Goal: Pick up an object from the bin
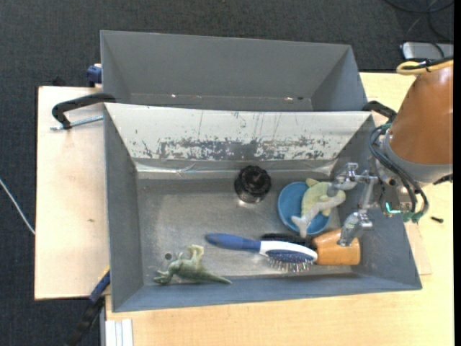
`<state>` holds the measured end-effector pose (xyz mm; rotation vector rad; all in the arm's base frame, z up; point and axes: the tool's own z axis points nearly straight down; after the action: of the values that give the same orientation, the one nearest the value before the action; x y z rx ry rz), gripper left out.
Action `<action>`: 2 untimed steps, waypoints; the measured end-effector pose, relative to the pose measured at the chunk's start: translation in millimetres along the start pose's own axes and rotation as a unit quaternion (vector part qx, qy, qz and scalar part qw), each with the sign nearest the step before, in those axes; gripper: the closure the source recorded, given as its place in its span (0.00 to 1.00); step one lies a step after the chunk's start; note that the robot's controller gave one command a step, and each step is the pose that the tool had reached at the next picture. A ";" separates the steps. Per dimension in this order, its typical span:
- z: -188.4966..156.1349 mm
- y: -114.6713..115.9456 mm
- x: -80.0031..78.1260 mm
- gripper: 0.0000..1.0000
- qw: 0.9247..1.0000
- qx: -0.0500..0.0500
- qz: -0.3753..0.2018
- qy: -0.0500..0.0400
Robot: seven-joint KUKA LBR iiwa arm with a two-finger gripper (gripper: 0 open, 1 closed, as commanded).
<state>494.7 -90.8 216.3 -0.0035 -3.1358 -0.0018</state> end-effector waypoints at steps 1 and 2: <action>126.5 51.5 -54.3 0.00 0.991 0.000 -0.132 -0.003; 141.1 120.7 -91.9 0.00 0.999 0.001 -0.050 -0.008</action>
Offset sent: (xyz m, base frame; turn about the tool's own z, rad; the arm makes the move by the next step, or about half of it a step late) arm 0.0529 0.0502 -0.1258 -0.2633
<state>586.0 29.9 74.9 0.1531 -3.1481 -0.0004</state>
